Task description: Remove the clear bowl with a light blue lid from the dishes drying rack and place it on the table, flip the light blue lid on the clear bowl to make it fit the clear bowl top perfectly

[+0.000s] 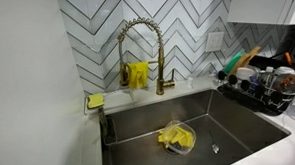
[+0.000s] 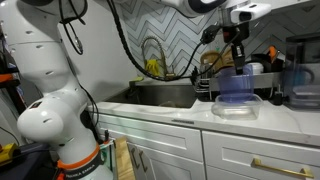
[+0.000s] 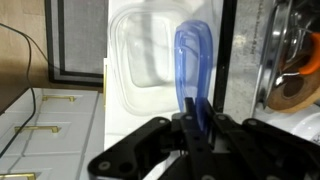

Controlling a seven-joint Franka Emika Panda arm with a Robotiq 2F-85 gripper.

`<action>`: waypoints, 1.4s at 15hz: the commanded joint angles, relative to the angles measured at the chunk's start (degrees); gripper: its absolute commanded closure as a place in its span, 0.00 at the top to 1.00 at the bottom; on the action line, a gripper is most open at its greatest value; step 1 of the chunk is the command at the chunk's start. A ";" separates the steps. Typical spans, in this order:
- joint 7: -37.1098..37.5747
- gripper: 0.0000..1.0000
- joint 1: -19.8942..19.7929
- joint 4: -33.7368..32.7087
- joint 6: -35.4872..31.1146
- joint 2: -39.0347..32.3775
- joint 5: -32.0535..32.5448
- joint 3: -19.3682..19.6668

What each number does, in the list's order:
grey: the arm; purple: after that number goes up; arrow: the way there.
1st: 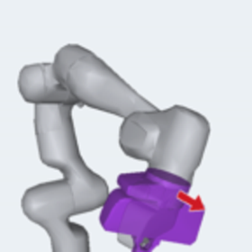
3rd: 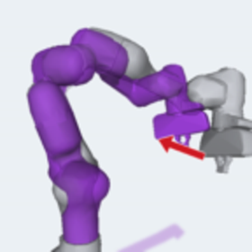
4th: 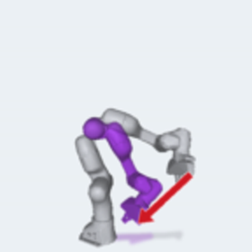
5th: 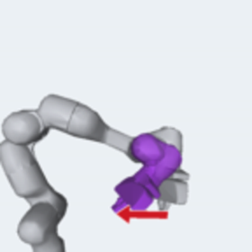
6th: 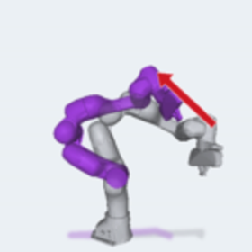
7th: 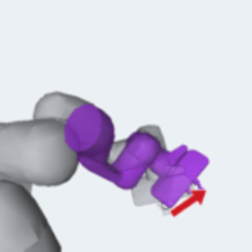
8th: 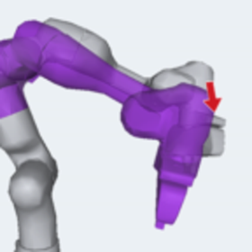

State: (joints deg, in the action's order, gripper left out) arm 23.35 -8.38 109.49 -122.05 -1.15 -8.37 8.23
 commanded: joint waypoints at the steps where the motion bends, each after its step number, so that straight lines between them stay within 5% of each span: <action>1: -0.17 0.02 0.69 -1.80 3.34 1.30 3.37 -0.52; 7: 0.33 0.02 2.06 -6.50 14.83 1.37 17.02 -2.08; 13: -5.38 0.02 4.77 -5.57 17.53 2.12 30.46 -5.04; 18: -20.49 0.02 5.52 -3.28 16.24 4.53 29.18 -5.76; 19: -22.98 0.02 5.01 -4.28 15.72 4.71 22.83 -5.11; 21: -18.70 0.10 5.42 -6.02 16.76 2.51 26.94 -5.64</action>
State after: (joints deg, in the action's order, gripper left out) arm 4.68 -3.00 103.62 -105.46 1.41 18.60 2.57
